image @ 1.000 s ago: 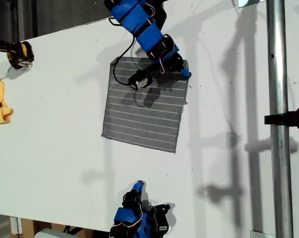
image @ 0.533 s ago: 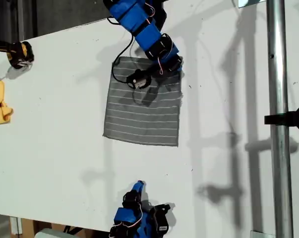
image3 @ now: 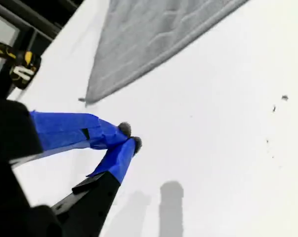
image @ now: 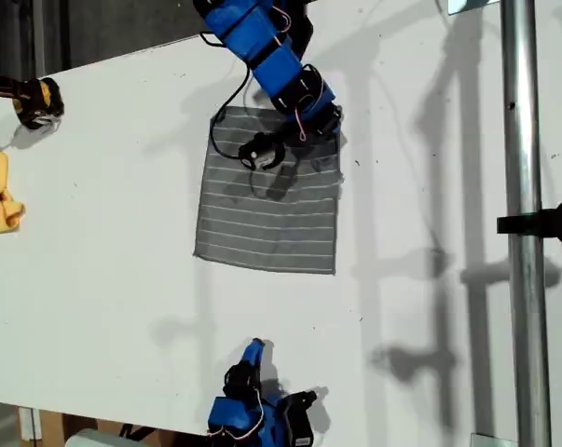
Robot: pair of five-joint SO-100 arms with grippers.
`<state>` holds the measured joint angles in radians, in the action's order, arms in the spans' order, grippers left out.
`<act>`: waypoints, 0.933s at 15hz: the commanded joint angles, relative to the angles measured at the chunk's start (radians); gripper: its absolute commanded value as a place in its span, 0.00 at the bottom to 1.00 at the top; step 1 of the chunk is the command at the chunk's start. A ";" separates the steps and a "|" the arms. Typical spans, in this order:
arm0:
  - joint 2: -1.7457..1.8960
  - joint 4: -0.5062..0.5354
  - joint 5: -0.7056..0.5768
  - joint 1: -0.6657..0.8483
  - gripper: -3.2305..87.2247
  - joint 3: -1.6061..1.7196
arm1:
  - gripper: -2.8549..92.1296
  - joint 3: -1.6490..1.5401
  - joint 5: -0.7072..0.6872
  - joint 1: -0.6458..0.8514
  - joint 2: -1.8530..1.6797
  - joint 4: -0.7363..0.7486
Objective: Grasp corners of a towel and fold twice.
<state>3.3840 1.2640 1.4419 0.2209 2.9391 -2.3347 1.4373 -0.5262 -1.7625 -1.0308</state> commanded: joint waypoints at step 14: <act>-1.825 0.094 -0.526 -0.304 0.01 -1.692 | 0.03 0.069 -0.066 0.038 0.026 0.002</act>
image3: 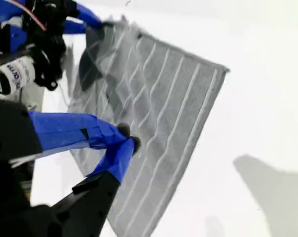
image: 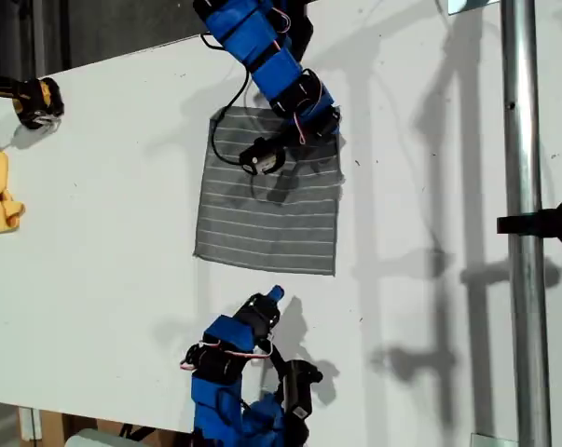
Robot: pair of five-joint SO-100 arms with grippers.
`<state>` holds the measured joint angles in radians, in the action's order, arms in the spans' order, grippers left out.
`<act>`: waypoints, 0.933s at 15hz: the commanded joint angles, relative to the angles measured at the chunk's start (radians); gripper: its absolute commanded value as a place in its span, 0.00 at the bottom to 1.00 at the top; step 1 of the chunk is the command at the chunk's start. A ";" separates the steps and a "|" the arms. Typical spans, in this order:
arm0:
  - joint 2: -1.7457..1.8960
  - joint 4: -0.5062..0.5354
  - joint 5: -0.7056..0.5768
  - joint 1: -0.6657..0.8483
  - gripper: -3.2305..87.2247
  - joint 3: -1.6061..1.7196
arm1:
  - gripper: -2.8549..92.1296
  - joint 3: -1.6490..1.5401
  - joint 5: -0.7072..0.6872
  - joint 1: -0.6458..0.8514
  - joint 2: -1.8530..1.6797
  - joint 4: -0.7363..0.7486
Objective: Grasp corners of a towel and fold twice.
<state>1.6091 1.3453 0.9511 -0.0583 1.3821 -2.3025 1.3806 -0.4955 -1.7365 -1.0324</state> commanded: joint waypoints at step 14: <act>-0.456 0.114 -0.141 -0.040 0.44 -0.385 | 0.03 0.031 -0.012 0.005 -0.006 -0.002</act>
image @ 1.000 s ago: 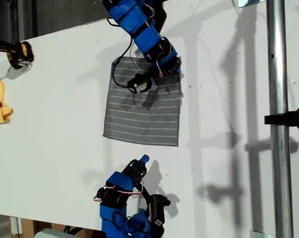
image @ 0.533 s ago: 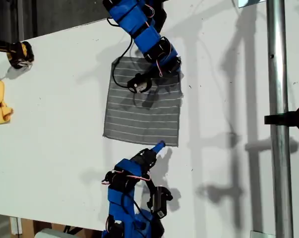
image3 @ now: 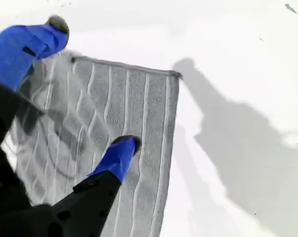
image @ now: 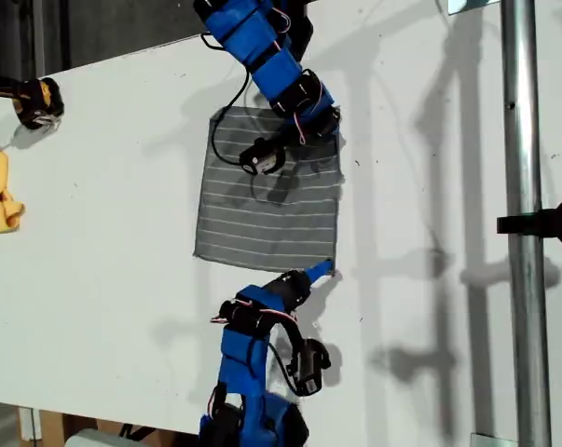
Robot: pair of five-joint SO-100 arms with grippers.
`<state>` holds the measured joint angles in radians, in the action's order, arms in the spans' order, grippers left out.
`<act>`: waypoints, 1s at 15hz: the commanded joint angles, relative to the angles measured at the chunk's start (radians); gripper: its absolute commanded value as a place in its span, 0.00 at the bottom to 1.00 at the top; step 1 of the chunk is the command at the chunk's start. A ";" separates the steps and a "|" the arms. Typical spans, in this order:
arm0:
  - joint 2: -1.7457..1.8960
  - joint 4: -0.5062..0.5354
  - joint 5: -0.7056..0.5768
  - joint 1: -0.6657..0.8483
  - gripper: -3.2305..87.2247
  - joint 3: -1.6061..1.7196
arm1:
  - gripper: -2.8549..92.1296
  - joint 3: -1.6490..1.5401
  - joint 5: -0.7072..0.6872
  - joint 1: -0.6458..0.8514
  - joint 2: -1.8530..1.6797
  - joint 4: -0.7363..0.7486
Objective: Grasp corners of a towel and fold twice.
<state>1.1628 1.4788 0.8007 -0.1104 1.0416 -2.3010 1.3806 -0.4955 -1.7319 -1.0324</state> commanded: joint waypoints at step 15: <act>-0.316 -0.129 0.155 0.034 0.34 -0.100 | 0.03 0.037 -0.003 -0.021 -0.041 -0.017</act>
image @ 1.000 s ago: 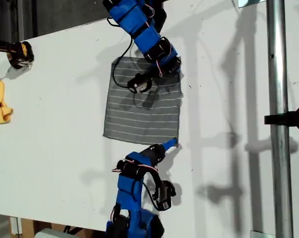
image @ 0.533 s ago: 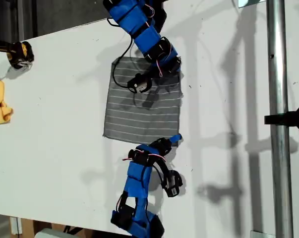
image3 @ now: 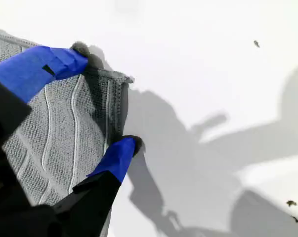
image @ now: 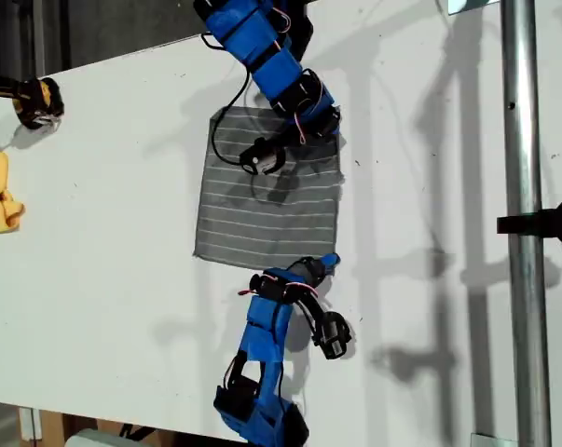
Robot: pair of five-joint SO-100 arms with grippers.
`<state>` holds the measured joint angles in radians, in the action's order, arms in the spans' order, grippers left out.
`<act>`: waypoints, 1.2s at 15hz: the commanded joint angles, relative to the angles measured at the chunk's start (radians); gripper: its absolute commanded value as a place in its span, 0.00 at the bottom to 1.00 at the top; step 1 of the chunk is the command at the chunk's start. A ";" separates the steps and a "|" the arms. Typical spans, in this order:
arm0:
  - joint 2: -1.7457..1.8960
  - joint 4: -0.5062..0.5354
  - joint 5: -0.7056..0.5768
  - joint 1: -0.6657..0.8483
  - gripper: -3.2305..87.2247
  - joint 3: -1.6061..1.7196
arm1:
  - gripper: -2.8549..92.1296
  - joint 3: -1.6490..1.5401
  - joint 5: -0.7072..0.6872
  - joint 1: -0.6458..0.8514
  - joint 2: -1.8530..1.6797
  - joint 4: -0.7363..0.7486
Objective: Grasp corners of a towel and fold twice.
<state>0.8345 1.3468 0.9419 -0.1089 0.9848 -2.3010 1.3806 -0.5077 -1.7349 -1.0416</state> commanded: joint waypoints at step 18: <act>0.236 0.195 0.046 -0.043 0.01 -0.109 | 0.03 0.218 -0.037 -0.067 -0.166 -0.130</act>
<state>0.9495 1.5232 0.9833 -0.1243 0.9143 -2.1905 1.3622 -0.5538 -1.8515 -1.1443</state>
